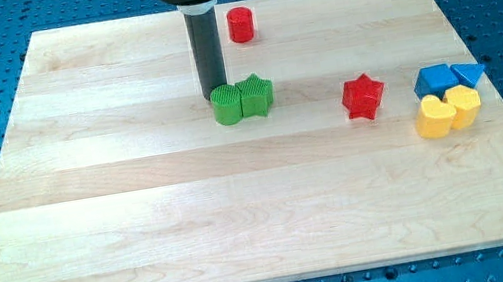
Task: Move the red circle towards the green blocks
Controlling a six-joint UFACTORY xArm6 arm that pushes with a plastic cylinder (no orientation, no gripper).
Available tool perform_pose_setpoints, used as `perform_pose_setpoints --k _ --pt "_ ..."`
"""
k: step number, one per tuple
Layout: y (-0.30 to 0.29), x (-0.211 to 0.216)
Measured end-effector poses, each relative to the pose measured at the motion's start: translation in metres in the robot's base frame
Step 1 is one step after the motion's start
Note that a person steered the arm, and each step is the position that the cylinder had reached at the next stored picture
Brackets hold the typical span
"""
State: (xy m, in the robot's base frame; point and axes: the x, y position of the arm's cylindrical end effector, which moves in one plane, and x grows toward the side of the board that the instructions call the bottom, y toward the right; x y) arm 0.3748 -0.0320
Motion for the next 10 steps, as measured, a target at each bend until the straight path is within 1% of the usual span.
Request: perform_pose_setpoints --k 1,3,4,5,6,7,8,9,10 --pt "0.0 -0.012" --pt "-0.001 -0.13" --pt "0.004 -0.161" --pt "0.02 -0.159" --pt "0.074 -0.146" --pt "0.075 -0.107" --pt "0.065 -0.1" --pt "0.064 -0.128" --pt "0.042 -0.132"
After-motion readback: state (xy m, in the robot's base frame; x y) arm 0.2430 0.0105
